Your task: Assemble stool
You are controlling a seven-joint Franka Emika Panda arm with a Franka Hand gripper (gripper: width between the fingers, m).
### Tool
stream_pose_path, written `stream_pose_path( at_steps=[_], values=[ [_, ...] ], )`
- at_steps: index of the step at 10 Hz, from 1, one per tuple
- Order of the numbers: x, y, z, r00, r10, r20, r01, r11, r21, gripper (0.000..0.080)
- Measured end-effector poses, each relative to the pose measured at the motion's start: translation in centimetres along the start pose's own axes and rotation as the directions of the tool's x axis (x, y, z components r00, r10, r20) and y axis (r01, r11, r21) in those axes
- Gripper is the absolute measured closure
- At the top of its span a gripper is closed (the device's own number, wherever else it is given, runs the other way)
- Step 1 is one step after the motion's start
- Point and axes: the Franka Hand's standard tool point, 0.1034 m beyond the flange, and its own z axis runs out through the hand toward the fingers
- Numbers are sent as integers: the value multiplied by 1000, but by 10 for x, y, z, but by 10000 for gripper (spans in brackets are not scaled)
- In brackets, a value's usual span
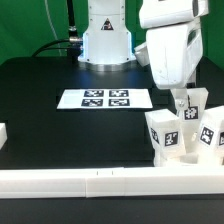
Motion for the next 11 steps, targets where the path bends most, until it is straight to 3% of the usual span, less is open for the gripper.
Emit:
stream_pose_path(
  at_steps=[1, 2, 5, 8, 11],
  values=[
    [0, 0, 0, 1000, 1, 0, -1, 1000, -1, 426],
    [-1, 1, 0, 1000, 2, 0, -2, 1000, -1, 462],
    [-1, 1, 0, 999, 36, 0, -36, 999, -1, 462],
    [2, 2, 1, 938, 346, -4, -346, 938, 1, 462],
    [9, 6, 2, 826, 562, -50, -564, 826, -27, 461]
  ],
)
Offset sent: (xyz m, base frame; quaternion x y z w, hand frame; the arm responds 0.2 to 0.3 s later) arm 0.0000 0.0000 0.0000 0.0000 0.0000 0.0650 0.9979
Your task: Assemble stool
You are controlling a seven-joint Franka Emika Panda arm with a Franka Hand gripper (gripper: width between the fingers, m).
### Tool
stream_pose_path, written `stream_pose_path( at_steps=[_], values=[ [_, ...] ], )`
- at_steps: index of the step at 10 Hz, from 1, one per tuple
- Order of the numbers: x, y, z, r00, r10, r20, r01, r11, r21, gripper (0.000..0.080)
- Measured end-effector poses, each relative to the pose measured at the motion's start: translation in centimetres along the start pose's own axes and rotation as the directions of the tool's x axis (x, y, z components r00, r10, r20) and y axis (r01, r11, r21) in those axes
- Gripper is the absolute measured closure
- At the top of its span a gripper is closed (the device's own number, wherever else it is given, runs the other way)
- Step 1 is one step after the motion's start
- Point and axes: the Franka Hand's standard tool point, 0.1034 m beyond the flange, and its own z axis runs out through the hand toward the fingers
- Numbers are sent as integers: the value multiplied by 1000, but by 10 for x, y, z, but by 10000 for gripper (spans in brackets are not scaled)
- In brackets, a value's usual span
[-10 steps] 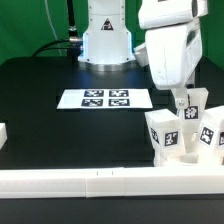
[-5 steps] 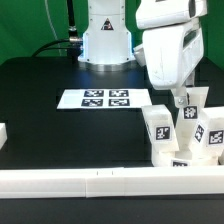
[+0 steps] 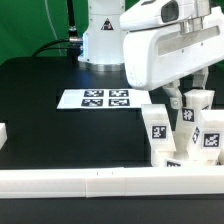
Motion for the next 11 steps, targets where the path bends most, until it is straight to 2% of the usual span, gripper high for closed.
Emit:
stream_pose_path(
  at_steps=[1, 3, 6, 8, 11],
  values=[
    [2, -4, 1, 995, 95, -16, -96, 995, -9, 461],
    [6, -12, 1, 954, 297, -37, -297, 955, -10, 461],
    [7, -12, 1, 859, 509, -46, -510, 860, 2, 461],
    [7, -12, 1, 811, 583, -46, -584, 812, 10, 461],
    [6, -11, 2, 663, 747, -42, -746, 665, 33, 461]
  ],
)
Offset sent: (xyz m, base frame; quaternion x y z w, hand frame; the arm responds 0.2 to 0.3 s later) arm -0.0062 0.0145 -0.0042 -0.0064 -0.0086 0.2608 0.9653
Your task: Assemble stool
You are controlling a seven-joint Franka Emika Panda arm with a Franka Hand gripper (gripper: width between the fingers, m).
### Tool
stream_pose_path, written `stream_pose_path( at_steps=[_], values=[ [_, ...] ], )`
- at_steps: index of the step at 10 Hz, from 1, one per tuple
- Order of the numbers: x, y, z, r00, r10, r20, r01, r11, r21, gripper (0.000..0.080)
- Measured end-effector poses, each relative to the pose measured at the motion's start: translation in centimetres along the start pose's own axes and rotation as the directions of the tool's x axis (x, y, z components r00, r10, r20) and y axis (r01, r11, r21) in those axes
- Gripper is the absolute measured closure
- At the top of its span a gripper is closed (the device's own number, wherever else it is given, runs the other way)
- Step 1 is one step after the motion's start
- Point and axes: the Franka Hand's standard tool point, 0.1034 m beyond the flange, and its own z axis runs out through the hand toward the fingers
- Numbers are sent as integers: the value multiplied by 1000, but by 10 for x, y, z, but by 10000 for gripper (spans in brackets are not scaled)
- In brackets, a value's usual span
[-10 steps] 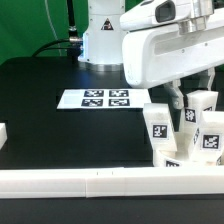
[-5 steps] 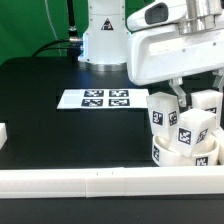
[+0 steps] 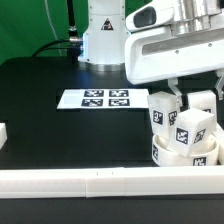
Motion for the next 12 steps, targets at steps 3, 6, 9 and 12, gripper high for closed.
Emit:
stream_pose_path(
  at_steps=[3, 6, 9, 12],
  values=[
    [-2, -6, 1, 957, 290, -9, -290, 957, 17, 461],
    [-1, -5, 1, 911, 411, -5, -411, 911, 23, 461],
    [-2, -7, 0, 913, 408, 8, -408, 913, 20, 194],
    [10, -14, -29, 945, 324, 41, -325, 945, 25, 152]
  ],
)
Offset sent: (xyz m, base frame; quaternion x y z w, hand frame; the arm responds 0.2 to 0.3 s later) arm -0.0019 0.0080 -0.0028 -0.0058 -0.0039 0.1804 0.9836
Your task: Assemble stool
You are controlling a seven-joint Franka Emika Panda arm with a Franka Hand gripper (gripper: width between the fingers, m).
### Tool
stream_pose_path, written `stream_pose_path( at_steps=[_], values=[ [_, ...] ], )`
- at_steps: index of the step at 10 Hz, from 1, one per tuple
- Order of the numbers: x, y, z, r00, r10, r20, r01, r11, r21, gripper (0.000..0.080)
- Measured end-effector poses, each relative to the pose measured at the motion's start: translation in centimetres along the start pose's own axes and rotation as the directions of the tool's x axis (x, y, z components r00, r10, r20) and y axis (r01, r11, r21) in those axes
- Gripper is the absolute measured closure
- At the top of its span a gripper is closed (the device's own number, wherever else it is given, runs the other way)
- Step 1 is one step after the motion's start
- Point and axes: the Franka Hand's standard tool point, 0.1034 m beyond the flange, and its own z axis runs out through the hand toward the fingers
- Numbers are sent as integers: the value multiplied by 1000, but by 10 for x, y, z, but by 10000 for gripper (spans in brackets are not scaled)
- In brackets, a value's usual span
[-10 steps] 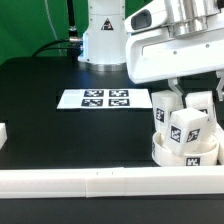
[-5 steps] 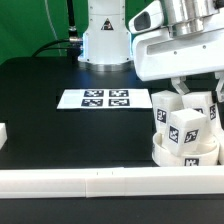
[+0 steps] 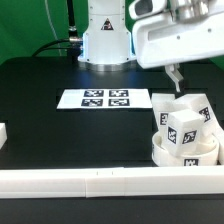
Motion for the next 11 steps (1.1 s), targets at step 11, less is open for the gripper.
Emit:
stream_pose_path(
  at_steps=[11],
  values=[
    [1, -3, 3, 623, -782, 17, 781, 622, -43, 150]
  ],
)
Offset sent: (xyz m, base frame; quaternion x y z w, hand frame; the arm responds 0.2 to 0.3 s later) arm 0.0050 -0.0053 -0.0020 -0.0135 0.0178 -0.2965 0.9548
